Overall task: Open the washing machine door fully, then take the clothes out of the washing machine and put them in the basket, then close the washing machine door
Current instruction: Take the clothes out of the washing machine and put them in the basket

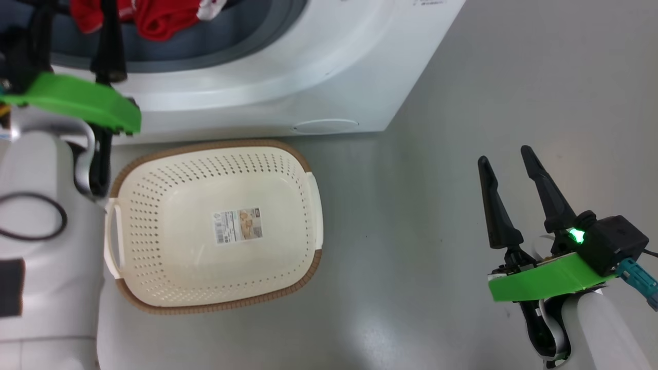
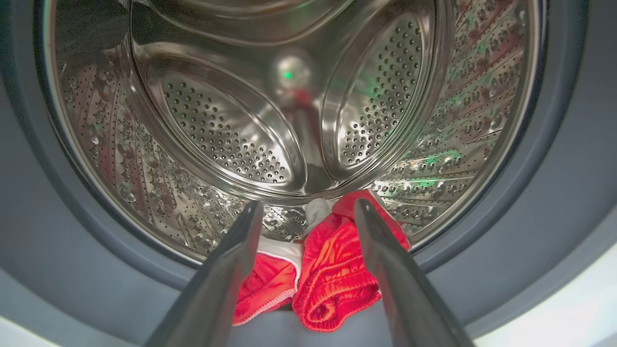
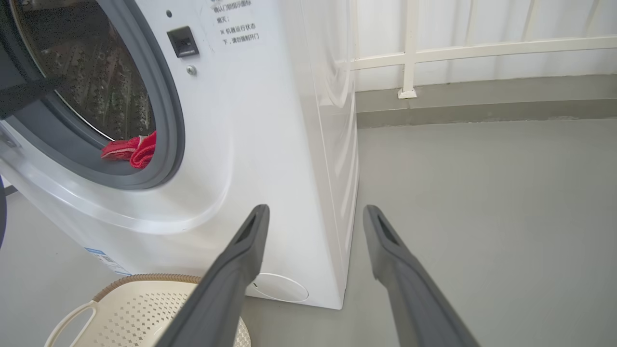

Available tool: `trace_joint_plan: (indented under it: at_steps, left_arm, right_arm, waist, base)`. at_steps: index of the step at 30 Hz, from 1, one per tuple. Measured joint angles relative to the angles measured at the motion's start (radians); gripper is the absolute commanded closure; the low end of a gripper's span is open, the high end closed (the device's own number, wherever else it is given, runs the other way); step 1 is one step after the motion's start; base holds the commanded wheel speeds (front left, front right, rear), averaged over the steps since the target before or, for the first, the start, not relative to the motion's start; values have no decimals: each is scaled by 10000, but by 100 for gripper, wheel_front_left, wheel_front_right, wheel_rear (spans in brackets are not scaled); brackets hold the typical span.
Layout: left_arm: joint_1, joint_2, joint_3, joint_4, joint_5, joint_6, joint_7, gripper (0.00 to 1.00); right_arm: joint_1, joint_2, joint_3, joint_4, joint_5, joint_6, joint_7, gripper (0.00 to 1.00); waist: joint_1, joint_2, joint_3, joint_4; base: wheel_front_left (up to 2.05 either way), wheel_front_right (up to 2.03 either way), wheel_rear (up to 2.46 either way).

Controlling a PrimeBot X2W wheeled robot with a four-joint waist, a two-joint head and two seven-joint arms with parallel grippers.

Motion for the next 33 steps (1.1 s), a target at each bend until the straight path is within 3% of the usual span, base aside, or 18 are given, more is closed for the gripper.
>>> trace_joint_plan:
  at_steps: [9,25,33]
  left_arm:
    - [-1598,261,-499,2117,723,46,2,0]
    - [-3664,1643,-1685,5191,2293,1423,520,0]
    - [-4047,1950,-1958,5557,2403,1438,1030,0]
  right_arm:
    - [-484,-29,362,144,215,0,0,0]
    - [-569,-54,836,314,694,0,0,0]
    - [-599,-52,917,314,790,0,0,0]
  waist:
    - [0,0,700,-278]
    - [0,0,1388,-1064]
    - [0,0,1545,-1279]
  base:
    - [0,0,0]
    - [0,0,0]
    - [0,0,0]
